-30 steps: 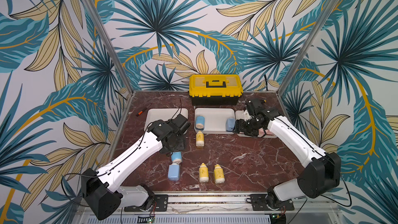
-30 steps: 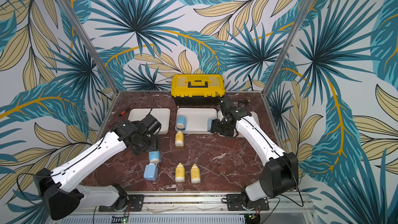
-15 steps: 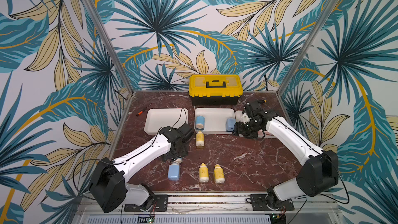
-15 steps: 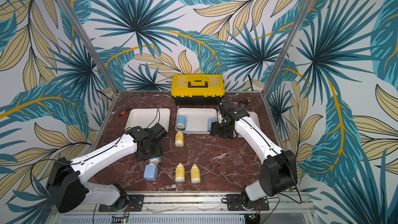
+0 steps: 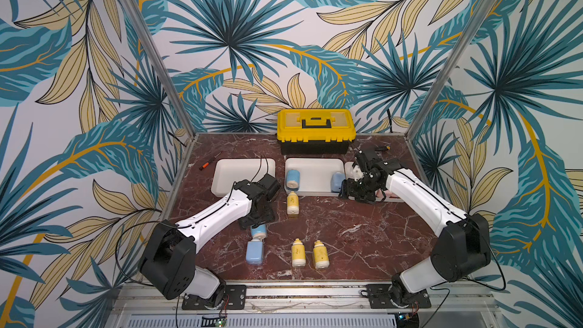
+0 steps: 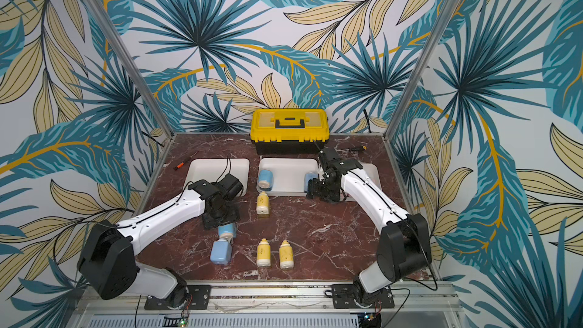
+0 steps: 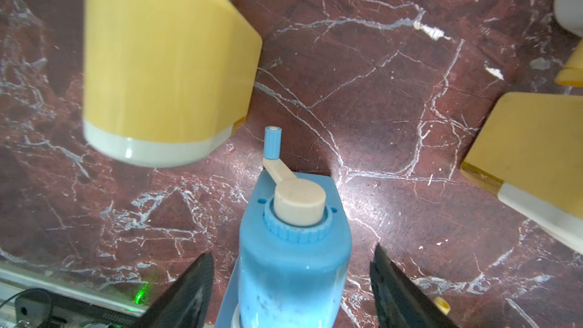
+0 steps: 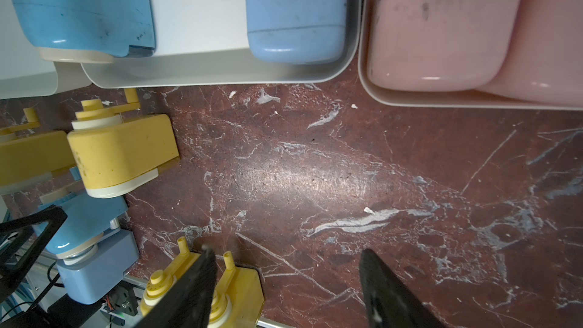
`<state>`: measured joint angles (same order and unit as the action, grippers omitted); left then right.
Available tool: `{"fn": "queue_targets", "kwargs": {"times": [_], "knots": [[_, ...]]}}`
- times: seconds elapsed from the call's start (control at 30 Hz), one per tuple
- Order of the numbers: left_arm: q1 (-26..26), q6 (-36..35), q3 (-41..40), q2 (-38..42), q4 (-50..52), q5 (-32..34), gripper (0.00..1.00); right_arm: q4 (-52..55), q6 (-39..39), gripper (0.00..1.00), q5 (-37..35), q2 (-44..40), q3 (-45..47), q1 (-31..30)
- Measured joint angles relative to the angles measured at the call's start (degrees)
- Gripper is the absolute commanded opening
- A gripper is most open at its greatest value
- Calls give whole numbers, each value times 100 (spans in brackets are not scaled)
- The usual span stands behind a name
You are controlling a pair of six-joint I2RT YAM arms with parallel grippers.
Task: Place the pencil sharpeners by color into the storage box
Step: Pick up the pencil sharpener from the center of the board.
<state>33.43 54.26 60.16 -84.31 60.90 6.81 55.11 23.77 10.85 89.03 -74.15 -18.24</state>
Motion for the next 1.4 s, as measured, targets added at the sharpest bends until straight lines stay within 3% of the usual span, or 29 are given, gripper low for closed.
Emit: {"fn": "queue_targets", "kwargs": {"times": [0.8, 1.4], "knots": [[-20, -457, -466, -343, -514, -197, 65, -2, 24, 73, 15, 105, 0, 0], [-107, -726, -422, -457, -573, -284, 38, 7, 26, 73, 9, 111, -20, 0]]}}
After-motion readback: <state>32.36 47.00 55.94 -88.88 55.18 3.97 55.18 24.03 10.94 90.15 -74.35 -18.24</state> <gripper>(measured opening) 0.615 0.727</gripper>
